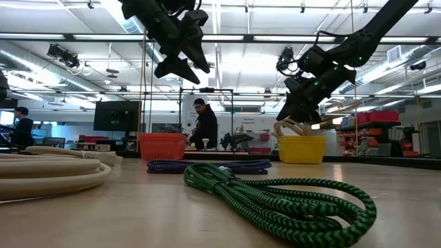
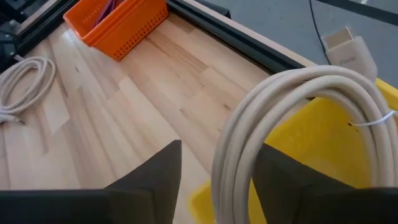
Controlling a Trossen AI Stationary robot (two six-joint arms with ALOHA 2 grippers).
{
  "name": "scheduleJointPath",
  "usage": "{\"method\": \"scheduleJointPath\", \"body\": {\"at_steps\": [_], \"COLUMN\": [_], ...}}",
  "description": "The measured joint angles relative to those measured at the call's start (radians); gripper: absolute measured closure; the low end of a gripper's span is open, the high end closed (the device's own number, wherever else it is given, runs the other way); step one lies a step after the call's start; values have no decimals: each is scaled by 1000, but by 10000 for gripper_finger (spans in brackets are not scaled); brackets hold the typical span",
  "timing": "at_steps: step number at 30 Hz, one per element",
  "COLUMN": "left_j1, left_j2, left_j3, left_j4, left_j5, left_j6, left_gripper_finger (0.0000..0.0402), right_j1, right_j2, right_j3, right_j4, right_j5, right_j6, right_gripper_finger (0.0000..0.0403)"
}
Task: Pick & Place USB Port
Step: Put the brown HDMI cable into the yellow bin
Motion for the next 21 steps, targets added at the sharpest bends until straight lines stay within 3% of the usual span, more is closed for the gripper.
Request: {"method": "scheduleJointPath", "body": {"at_steps": [12, 21], "left_j1": [0, 0], "left_j2": [0, 0], "left_j3": [0, 0], "left_j4": [0, -1], "left_j5": [1, 1], "left_j6": [-1, 0], "left_gripper_finger": [202, 202], "right_j1": [-33, -71], "right_j2": [-6, -135], "right_j3": [0, 0], "right_j4": [-7, -73], "right_j5": [66, 52], "right_j6": [-11, -23], "right_gripper_finger": [172, 171]}}
